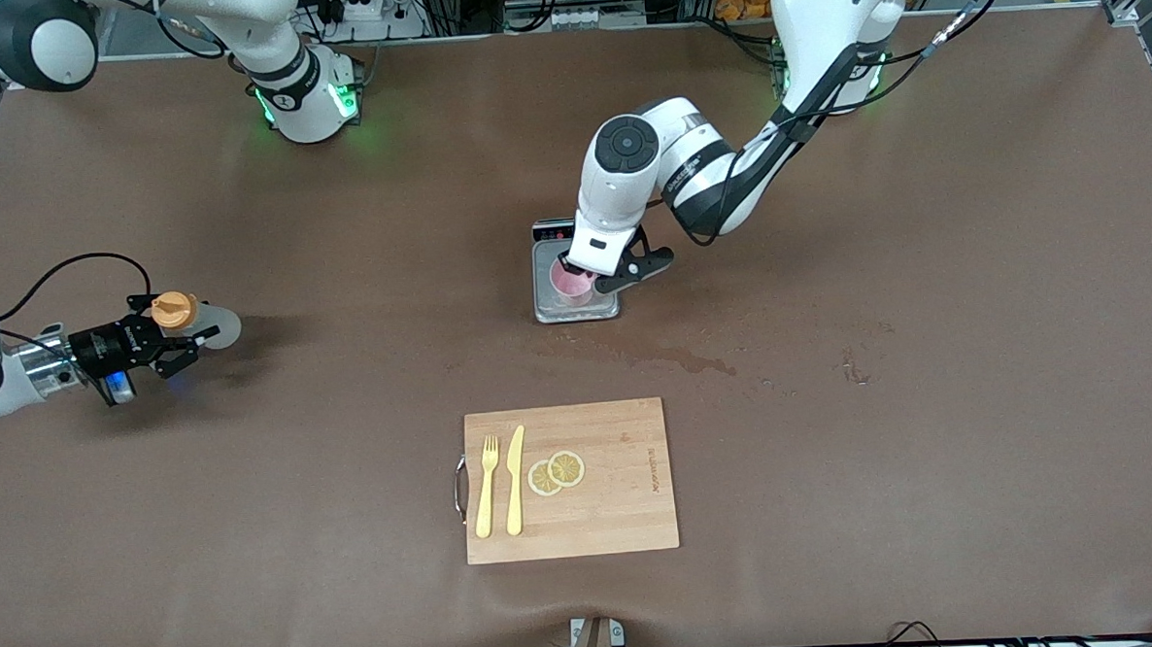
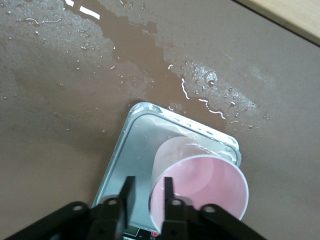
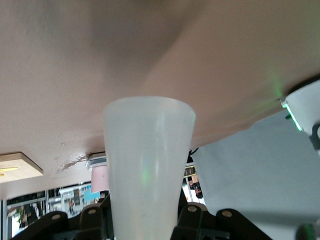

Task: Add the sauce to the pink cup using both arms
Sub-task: 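Release the cup on the scale while the right gripper lifts the bottle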

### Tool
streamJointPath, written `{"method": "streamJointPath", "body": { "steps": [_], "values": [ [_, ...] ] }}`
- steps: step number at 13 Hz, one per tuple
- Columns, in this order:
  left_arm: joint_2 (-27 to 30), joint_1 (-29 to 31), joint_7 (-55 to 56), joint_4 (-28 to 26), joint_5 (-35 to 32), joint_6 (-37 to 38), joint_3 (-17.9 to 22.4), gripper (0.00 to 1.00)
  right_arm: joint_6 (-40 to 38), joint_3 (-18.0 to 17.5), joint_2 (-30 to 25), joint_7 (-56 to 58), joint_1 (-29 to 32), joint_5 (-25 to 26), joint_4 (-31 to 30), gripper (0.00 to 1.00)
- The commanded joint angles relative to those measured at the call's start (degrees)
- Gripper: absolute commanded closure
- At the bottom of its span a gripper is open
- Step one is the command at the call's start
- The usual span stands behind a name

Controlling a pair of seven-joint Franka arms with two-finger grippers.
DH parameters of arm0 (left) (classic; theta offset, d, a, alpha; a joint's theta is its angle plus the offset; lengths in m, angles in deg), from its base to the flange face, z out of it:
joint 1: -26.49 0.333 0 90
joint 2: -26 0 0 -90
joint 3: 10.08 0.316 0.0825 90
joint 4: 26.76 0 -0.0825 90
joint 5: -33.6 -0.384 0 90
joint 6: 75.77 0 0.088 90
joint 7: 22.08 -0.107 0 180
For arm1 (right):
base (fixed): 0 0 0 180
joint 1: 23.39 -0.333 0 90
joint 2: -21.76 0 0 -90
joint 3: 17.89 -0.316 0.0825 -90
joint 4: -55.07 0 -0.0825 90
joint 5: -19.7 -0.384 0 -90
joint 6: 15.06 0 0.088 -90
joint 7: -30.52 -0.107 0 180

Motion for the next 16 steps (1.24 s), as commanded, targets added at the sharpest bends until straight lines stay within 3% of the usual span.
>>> {"method": "streamJointPath", "body": {
  "steps": [1,5,9,13,16],
  "values": [
    [4.5,0.6,1.7,1.0,-1.4,4.4,0.0,0.00,-1.3,0.3,-5.4,-7.2,-3.3,-0.1,-1.1,0.55],
    [10.3,5.0,-1.5,9.0,-0.8,17.6,-0.1,0.00,-1.2,0.3,-9.6,-16.9,-8.5,0.0,-1.1,0.55],
    [11.4,13.6,-18.4,16.3,1.0,26.4,-0.3,0.00,-0.8,0.4,-12.0,-24.7,-15.1,2.3,-0.2,0.55],
    [15.1,23.6,-37.0,16.5,3.6,29.5,-0.3,0.00,-0.6,0.4,-13.4,-35.2,-23.0,7.8,2.3,0.55],
    [16.8,29.8,-47.9,16.3,3.9,32.4,-0.3,0.00,-0.6,0.4,-13.4,-41.9,-28.3,9.0,4.2,0.55]
  ]
}}
